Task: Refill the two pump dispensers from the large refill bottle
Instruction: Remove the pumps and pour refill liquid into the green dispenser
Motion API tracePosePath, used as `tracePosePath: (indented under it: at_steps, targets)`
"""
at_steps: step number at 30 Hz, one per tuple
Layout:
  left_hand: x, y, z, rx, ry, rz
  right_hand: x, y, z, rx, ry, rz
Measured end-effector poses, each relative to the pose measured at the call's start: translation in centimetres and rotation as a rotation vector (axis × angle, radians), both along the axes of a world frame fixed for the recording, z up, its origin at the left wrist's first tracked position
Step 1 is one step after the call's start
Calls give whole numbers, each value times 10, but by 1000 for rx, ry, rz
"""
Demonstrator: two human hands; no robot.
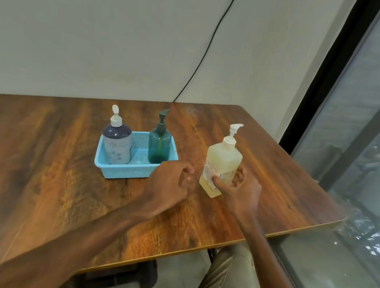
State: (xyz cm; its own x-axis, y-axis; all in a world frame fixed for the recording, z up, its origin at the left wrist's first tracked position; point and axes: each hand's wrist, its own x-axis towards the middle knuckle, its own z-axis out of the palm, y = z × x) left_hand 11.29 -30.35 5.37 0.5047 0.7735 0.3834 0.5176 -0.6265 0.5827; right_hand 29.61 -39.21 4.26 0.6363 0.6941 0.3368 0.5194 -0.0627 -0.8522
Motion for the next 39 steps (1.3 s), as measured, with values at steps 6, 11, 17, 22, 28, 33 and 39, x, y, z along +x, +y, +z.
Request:
tracePosePath:
  at_steps: [6, 11, 17, 22, 28, 33, 39]
  targets:
    - [-31, 1, -14, 237, -17, 38, -8, -7, 0, -5, 24, -24]
    - [-50, 14, -17, 344, 21, 79, -46, -14, 24, 301, -247, -178]
    - [-55, 37, -26, 246, 90, 130, -102, 31, 40, 283, -329, 159]
    - [-59, 59, -33, 186, 340, 100, -115, 85, 45, -38, -137, 228]
    - [-61, 66, -34, 274, 515, 117, -111, 138, 33, -168, -160, 187]
    - [-59, 67, -32, 288, 593, 134, -105, 157, 28, -133, -159, 157]
    - [-56, 76, -33, 314, 592, 148, -103, 129, 63, 23, -161, 153]
